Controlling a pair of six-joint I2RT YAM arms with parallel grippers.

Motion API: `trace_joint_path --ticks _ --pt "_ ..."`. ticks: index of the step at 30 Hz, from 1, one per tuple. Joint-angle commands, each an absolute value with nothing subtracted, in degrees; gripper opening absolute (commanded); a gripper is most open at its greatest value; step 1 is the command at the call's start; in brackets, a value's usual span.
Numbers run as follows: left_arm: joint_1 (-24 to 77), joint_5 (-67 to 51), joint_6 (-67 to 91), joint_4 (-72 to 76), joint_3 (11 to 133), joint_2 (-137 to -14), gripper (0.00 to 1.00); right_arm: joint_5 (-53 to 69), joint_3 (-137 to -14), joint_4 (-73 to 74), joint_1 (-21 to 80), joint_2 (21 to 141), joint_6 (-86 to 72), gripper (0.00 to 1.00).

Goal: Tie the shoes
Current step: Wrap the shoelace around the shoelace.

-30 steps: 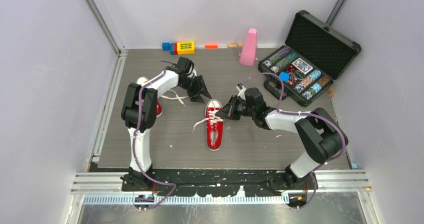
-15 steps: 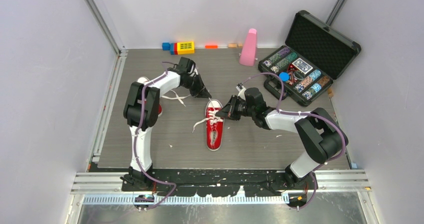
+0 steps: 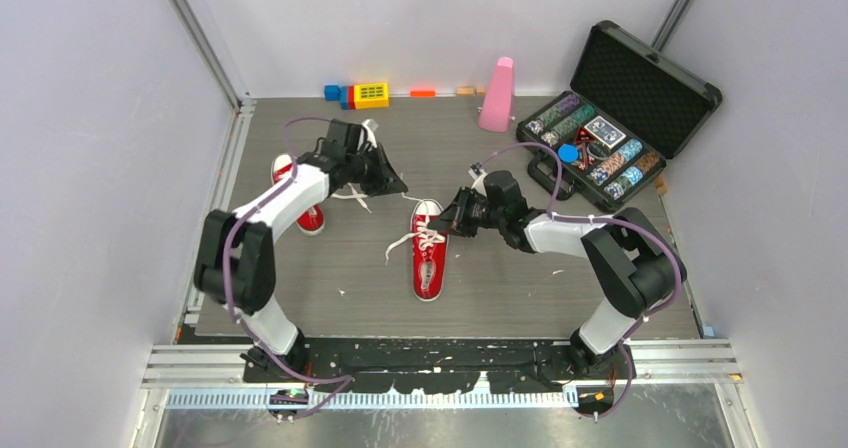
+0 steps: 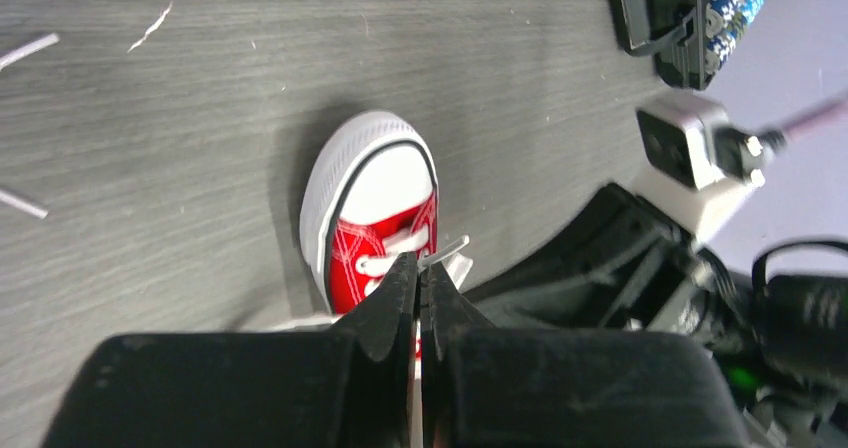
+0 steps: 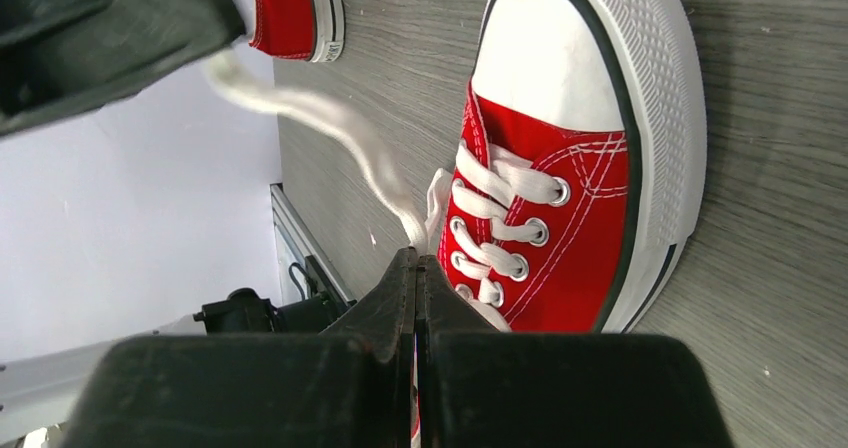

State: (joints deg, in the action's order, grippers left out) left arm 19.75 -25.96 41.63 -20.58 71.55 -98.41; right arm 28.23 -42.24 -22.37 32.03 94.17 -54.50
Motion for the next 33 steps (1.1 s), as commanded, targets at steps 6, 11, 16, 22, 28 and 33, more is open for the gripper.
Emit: trace_joint_path --ticks 6,11,16,22,28,33 --pt "20.9 -22.9 37.5 -12.1 56.0 -79.5 0.0 28.4 -46.1 -22.0 31.4 95.0 -55.2 0.0" --pt "24.6 -19.7 37.3 -12.0 50.7 -72.1 0.0 28.3 -47.0 -20.8 31.3 95.4 -55.1 0.0" --pt "27.4 -15.2 38.2 -13.0 45.9 -67.7 0.0 28.4 -47.7 -20.1 31.3 95.5 -55.0 0.0" --pt "28.7 -15.2 39.4 -14.7 43.4 -66.9 0.0 28.3 -48.1 -19.4 31.3 95.1 -55.0 0.0" --pt "33.4 -14.8 40.2 -11.8 40.9 -66.1 0.0 28.0 -48.6 -18.5 31.3 95.5 -54.5 0.0" --pt "37.2 -14.9 39.9 -9.0 41.0 -69.5 0.0 28.0 -48.9 -18.0 31.3 95.4 -54.2 0.0"
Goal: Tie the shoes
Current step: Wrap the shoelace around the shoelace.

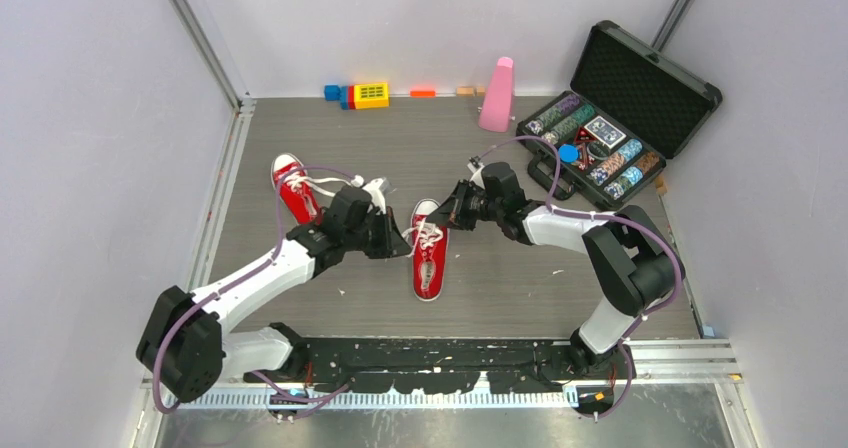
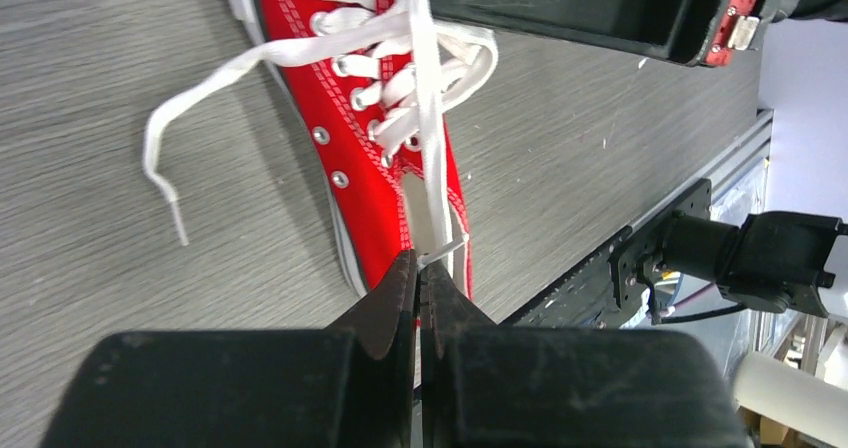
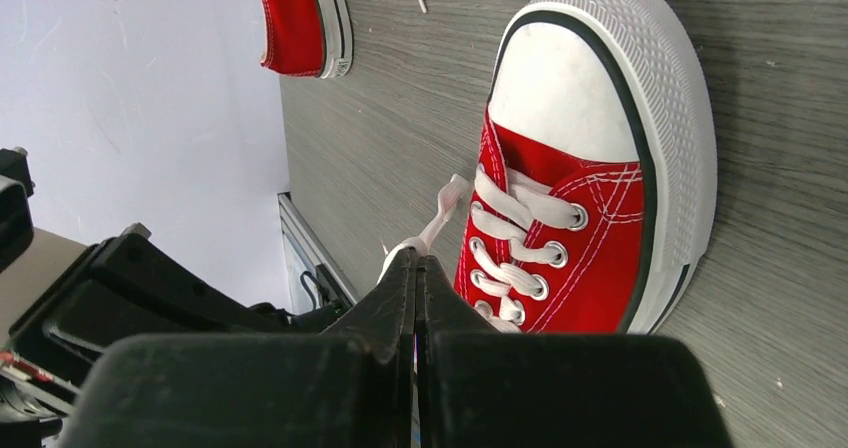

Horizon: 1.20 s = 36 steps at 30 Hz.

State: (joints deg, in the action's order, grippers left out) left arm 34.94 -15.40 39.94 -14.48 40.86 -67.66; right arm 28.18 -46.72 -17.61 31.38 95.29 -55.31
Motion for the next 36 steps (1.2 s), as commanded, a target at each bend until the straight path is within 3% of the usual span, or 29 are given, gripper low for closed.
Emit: trace_joint_path --ticks 1,10,24,26,32,36 --pt "37.6 -15.0 40.1 -8.2 41.1 -70.2 0.0 28.0 -48.8 -17.8 31.3 95.3 -54.1 0.0" --pt "38.3 -17.1 40.2 -6.5 43.2 -77.8 0.0 26.0 -48.1 -16.5 31.9 93.3 -53.7 0.0" --pt "38.2 -11.3 39.1 -17.5 42.1 -72.3 0.03 16.3 -45.3 -13.7 36.0 88.4 -49.5 0.0" --pt "38.1 -9.7 39.2 -20.0 41.7 -70.5 0.11 15.7 -45.3 -12.3 36.2 87.5 -48.8 0.0" --pt "37.8 -3.9 37.9 -27.5 42.6 -65.8 0.5 15.7 -45.4 -10.9 36.8 87.1 -47.4 0.0" --pt "37.4 -0.6 34.8 -31.1 46.3 -63.7 0.63 16.4 -45.9 -10.5 37.2 87.2 -47.1 0.0"
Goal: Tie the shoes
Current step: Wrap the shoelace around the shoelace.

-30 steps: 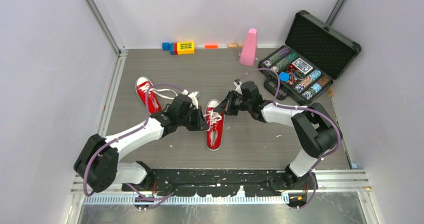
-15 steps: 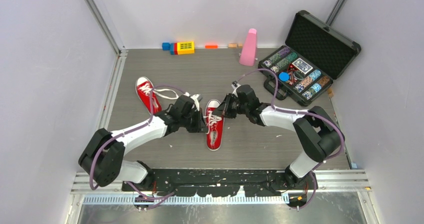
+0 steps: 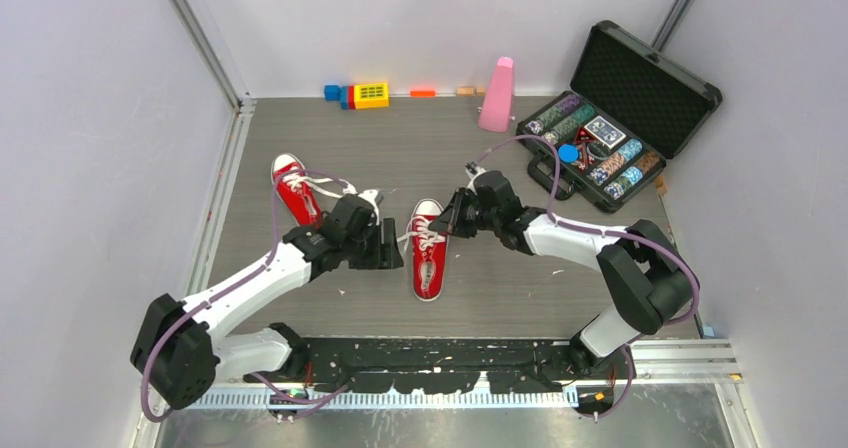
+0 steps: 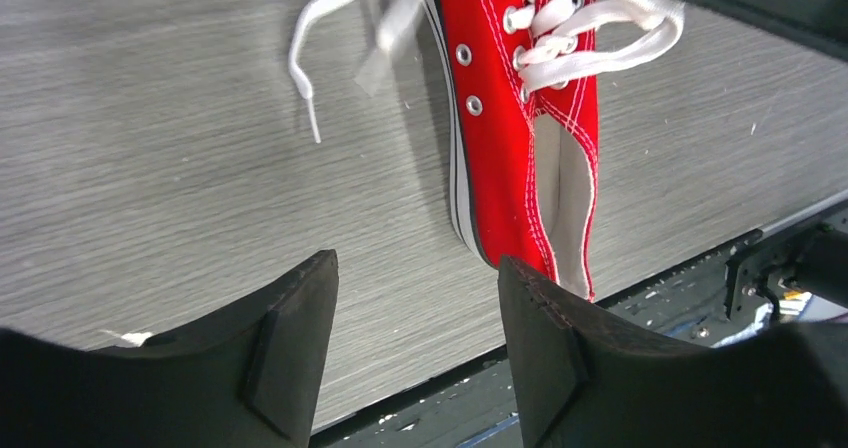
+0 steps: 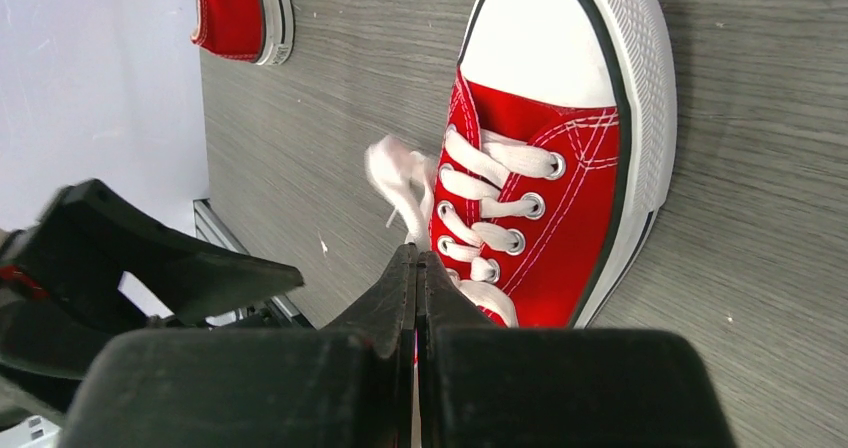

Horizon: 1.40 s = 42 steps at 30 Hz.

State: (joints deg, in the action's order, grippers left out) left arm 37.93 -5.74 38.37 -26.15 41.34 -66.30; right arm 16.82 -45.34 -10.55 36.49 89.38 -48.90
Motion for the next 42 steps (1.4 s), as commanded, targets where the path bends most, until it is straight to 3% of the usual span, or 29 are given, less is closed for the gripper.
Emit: trace_joint_path --ticks 1,10,17,27,33,42 --pt "37.2 -0.5 33.9 -31.3 47.1 -63.6 0.63 16.5 -46.0 -10.4 37.2 87.3 -47.0 0.0" --pt "35.1 -4.0 23.4 -20.1 53.6 -72.2 0.61 17.1 -46.2 -10.1 37.6 87.6 -46.1 0.0" --pt "28.9 -20.5 18.4 -12.5 61.1 -85.9 0.56 17.3 -47.0 -9.2 37.6 87.5 -45.4 0.0" --pt "27.6 -37.0 -4.9 -19.3 70.6 -98.6 0.55 18.2 -47.9 -8.9 37.6 87.8 -44.9 0.0" --pt "26.6 -42.4 -6.2 -21.7 73.3 -101.8 0.43 18.2 -48.4 -8.7 37.6 88.3 -44.8 0.0" --pt "25.9 -47.8 -6.6 -23.1 73.3 -102.8 0.42 18.2 -49.1 -8.2 37.6 88.8 -45.0 0.0"
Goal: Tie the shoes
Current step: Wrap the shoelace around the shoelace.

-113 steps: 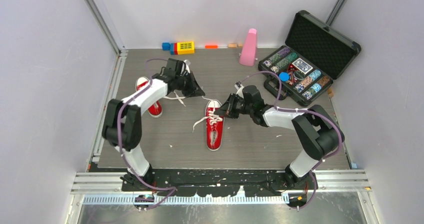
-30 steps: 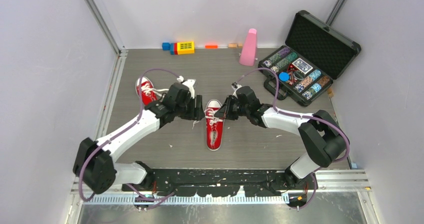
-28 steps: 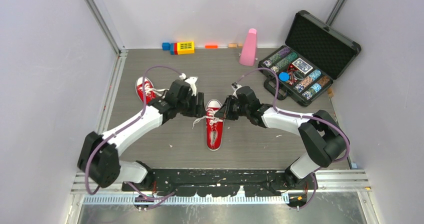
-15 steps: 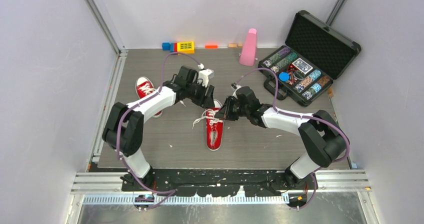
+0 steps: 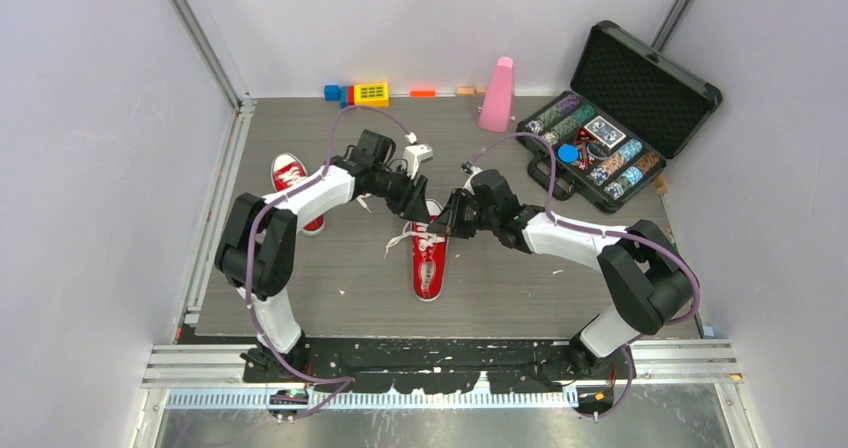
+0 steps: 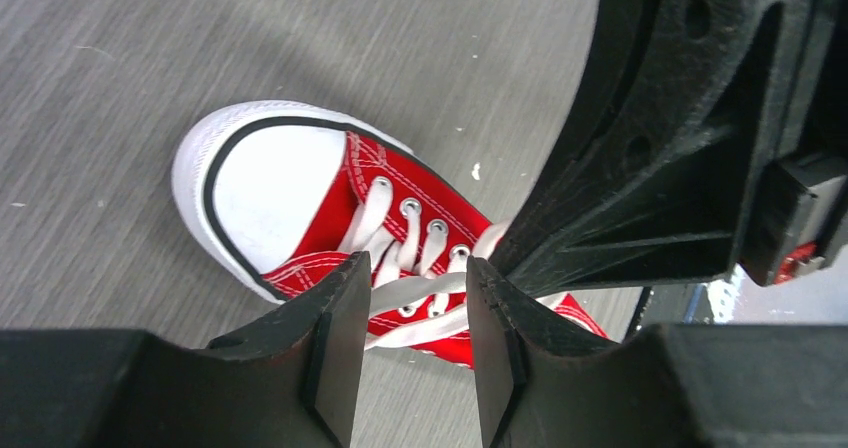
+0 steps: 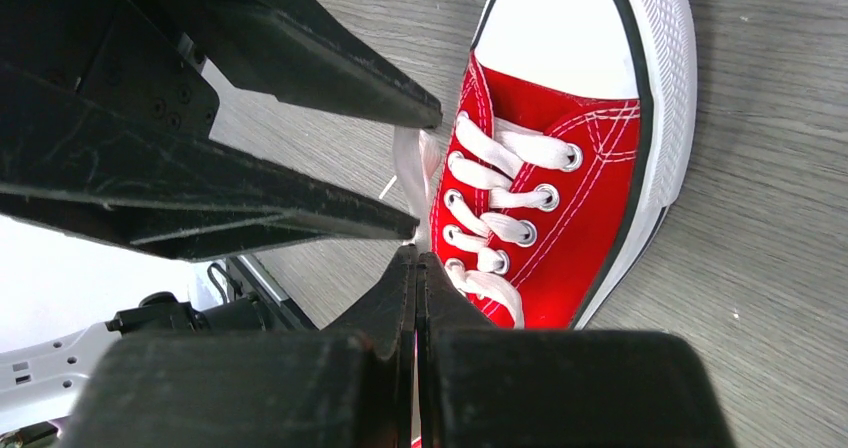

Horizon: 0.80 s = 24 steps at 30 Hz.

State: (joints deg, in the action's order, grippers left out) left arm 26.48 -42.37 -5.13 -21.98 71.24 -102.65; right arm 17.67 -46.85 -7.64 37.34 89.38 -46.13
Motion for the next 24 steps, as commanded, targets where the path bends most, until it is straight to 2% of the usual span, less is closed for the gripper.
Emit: trace_joint_path --ticks 1,5,13,24 --pt "25.7 -48.9 -6.6 -23.2 73.3 -102.9 0.42 18.2 -49.1 -8.3 37.6 88.7 -45.0 0.0" --pt "25.6 -50.2 -6.7 -24.4 73.7 -103.3 0.41 18.2 -49.1 -8.1 37.6 88.9 -44.9 0.0" --pt "24.8 -48.9 -6.4 -26.6 74.1 -103.4 0.31 18.4 -49.2 -7.7 37.5 88.9 -44.9 0.0" --pt "23.6 -45.4 -5.0 -27.8 74.0 -102.3 0.27 18.6 -50.0 -6.9 37.5 89.4 -44.3 0.0"
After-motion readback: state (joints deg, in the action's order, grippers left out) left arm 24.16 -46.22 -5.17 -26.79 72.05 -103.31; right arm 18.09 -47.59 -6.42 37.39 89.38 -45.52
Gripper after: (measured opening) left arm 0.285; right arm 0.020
